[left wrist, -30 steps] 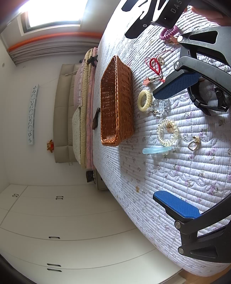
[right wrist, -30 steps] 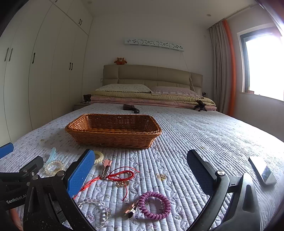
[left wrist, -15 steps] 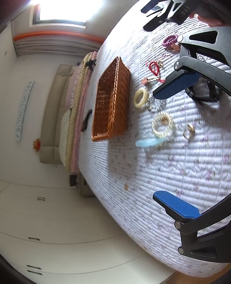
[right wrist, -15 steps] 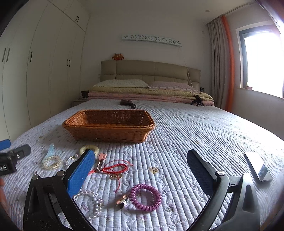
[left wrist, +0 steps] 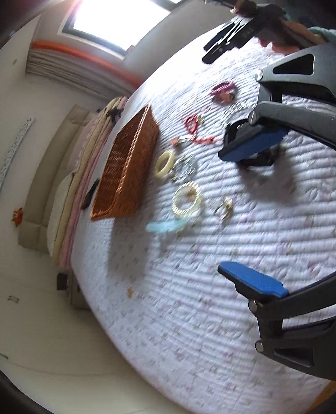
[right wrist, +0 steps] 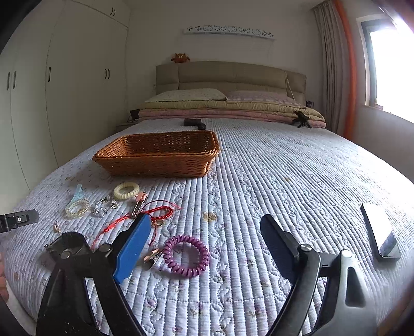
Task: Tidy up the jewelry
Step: 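Close the left tool on the black watch while the right tool grips the purple coil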
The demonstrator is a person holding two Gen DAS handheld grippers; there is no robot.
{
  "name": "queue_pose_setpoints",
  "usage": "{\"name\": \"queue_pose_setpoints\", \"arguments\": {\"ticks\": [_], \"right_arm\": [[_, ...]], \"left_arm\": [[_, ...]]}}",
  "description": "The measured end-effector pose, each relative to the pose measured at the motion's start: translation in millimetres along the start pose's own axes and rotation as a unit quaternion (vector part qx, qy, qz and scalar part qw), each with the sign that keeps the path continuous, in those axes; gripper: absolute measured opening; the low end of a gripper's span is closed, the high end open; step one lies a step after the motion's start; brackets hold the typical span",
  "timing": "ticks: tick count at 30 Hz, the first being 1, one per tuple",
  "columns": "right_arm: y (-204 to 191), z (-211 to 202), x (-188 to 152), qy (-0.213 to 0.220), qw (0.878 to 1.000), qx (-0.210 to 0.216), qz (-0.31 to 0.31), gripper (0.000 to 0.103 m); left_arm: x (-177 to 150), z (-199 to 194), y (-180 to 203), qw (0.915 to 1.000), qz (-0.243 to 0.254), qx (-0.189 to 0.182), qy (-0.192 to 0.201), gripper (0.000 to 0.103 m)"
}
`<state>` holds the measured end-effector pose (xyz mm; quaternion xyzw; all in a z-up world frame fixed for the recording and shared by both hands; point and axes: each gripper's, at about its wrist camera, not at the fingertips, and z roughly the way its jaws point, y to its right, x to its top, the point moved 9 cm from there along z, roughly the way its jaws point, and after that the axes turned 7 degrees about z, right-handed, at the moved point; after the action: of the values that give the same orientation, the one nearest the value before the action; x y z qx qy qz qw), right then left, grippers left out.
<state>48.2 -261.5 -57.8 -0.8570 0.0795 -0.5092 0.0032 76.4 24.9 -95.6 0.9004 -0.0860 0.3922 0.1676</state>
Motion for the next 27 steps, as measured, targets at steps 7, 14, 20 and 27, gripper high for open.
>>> {"name": "queue_pose_setpoints", "arguments": {"ticks": [7, 14, 20, 27], "right_arm": [[8, 7, -15, -0.038, 0.999, 0.007, 0.000, 0.050], [12, 18, -25, -0.081, 0.996, 0.034, 0.016, 0.048], [5, 36, -28, -0.116, 0.993, 0.034, 0.011, 0.042], [8, 49, -37, -0.148, 0.988, 0.044, 0.027, 0.037]], "left_arm": [[-7, 10, 27, 0.9981, -0.005, -0.051, -0.033, 0.055], [-8, 24, 39, 0.9949, -0.007, -0.064, -0.077, 0.036], [-1, 35, 45, 0.9900, -0.004, -0.076, -0.119, 0.036], [-6, 55, 54, 0.9809, 0.011, -0.078, -0.178, 0.035]]}}
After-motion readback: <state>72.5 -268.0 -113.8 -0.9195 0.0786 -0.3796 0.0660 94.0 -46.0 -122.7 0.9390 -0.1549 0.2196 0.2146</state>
